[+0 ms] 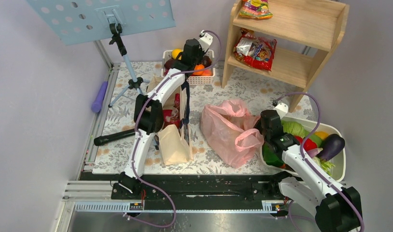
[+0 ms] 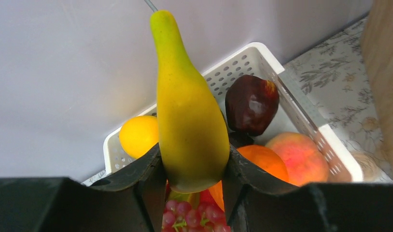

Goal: Untie the knot of the grocery bags and take out the mixed food

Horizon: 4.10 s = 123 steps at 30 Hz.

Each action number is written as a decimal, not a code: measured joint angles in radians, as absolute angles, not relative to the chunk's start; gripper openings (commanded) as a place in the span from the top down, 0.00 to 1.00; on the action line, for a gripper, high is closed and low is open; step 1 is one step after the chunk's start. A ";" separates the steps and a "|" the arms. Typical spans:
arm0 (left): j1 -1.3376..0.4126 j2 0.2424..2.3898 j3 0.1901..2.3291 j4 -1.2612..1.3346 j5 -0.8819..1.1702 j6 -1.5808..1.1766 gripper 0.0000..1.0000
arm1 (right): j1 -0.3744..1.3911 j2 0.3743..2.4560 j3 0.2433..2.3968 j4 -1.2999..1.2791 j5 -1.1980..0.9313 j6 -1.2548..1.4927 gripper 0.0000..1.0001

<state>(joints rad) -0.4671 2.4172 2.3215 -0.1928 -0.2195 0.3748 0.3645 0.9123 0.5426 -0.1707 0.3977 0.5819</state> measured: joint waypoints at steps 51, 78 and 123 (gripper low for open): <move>-0.588 1.539 1.698 -0.278 0.417 -0.046 0.01 | 0.361 0.786 0.701 -0.281 0.056 0.487 0.06; -0.788 1.340 1.432 -0.460 0.323 -0.030 0.29 | 0.361 0.624 0.772 -0.490 -0.159 0.475 0.12; -0.846 1.229 1.154 -0.455 0.118 -0.141 1.00 | 1.061 0.871 0.427 -0.369 0.150 0.770 0.12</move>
<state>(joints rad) -0.8455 1.2289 1.1542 -0.4553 0.1184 -0.1410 1.0611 0.8711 0.4274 -0.3687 0.1497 0.7696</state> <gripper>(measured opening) 0.007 0.863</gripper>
